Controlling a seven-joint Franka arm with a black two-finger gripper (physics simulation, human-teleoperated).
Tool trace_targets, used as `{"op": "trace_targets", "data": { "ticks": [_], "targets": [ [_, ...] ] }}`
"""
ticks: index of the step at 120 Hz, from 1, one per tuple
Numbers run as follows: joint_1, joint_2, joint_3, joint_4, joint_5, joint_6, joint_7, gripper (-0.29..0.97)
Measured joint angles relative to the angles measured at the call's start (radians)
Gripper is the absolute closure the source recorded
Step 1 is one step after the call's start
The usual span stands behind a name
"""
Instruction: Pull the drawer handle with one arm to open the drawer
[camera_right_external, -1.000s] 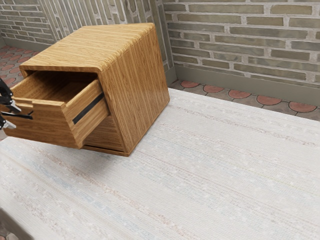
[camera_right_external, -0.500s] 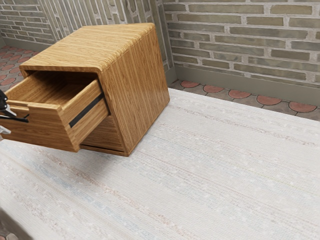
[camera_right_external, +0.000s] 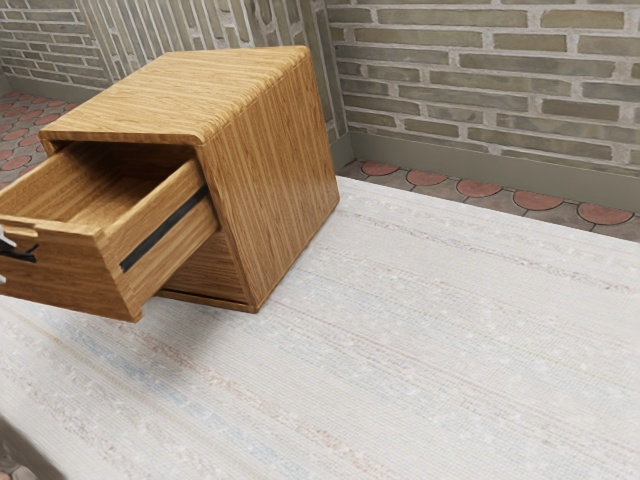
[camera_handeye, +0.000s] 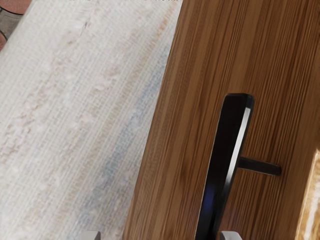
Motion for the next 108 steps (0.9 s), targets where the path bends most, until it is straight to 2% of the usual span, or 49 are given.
{"op": "trace_targets", "data": {
  "ticks": [94, 108],
  "targets": [
    [0.058, -0.076, -0.048, -0.05, 0.0, -0.001, -0.001, 0.42],
    [0.059, -0.094, -0.078, -0.048, -0.003, -0.005, -0.001, 0.34]
  ]
}}
